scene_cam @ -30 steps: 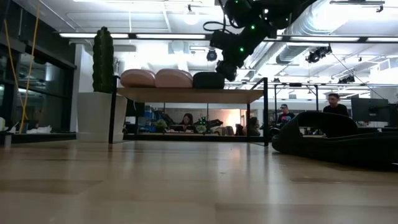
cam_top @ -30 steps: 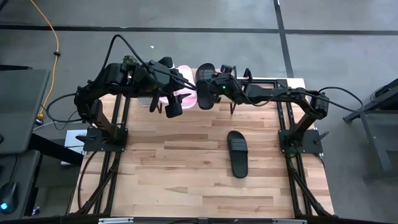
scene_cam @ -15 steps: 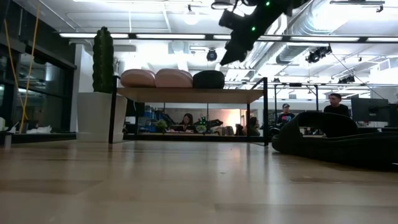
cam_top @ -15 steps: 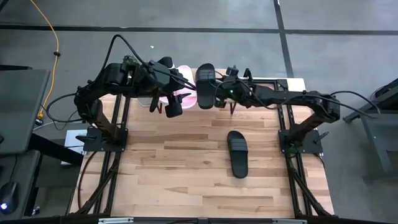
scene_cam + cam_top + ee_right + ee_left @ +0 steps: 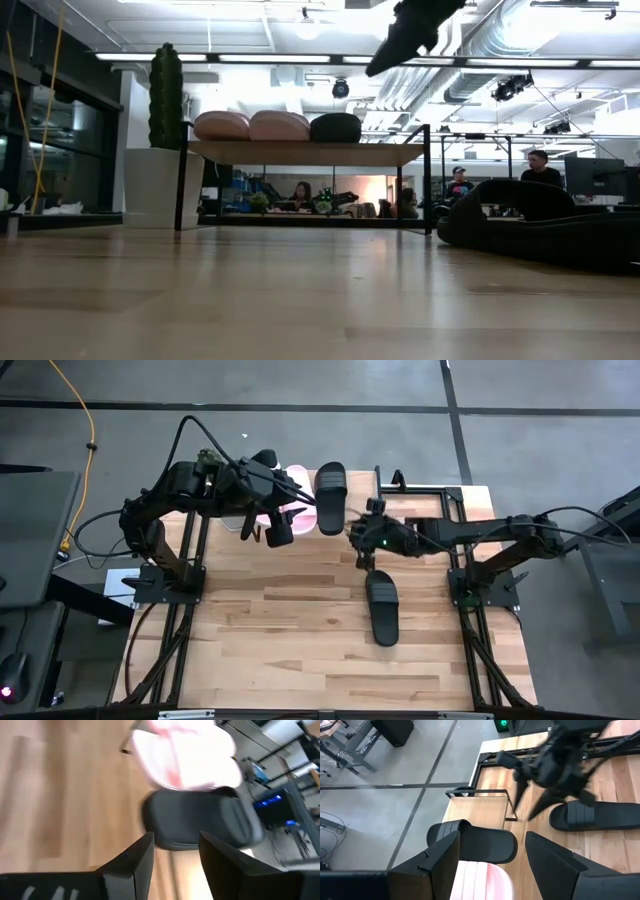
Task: Pick and place slides into the shelf
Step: Put the black slipper on the shelf
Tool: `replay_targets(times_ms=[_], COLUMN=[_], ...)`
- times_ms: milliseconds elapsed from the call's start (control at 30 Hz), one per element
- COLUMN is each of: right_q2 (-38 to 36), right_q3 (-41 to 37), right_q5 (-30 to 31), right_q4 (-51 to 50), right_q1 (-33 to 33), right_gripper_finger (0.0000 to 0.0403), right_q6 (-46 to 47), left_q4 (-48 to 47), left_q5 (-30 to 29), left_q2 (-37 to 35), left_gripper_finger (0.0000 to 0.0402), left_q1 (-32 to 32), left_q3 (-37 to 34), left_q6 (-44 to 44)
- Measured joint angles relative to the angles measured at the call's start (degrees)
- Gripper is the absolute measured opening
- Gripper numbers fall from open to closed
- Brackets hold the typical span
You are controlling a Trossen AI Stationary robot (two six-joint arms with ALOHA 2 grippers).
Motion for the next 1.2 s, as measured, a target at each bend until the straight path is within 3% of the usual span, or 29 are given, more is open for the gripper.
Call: replay_targets(times_ms=[333, 733, 1200], right_q2=[0.00, 2.10, 13.92], right_q3=[0.00, -0.15, -0.18], right_q5=[5.66, 13.38, 17.31], right_q4=[-7.99, -24.86, -34.86], right_q1=[12.97, 28.22, 36.22], right_gripper_finger=[0.0147, 0.0147, 0.0147], right_q6=[7.55, 32.04, 51.08], left_q4=[-0.27, -0.31, -0.35], left_q5=[0.79, 0.83, 0.84], left_q2=[0.00, 0.00, 0.00], left_gripper_finger=[0.0213, 0.0213, 0.0214], left_q1=[0.00, 0.00, 0.00], left_q3=[0.00, 0.00, 0.00], left_q6=[-1.75, -2.09, -2.16])
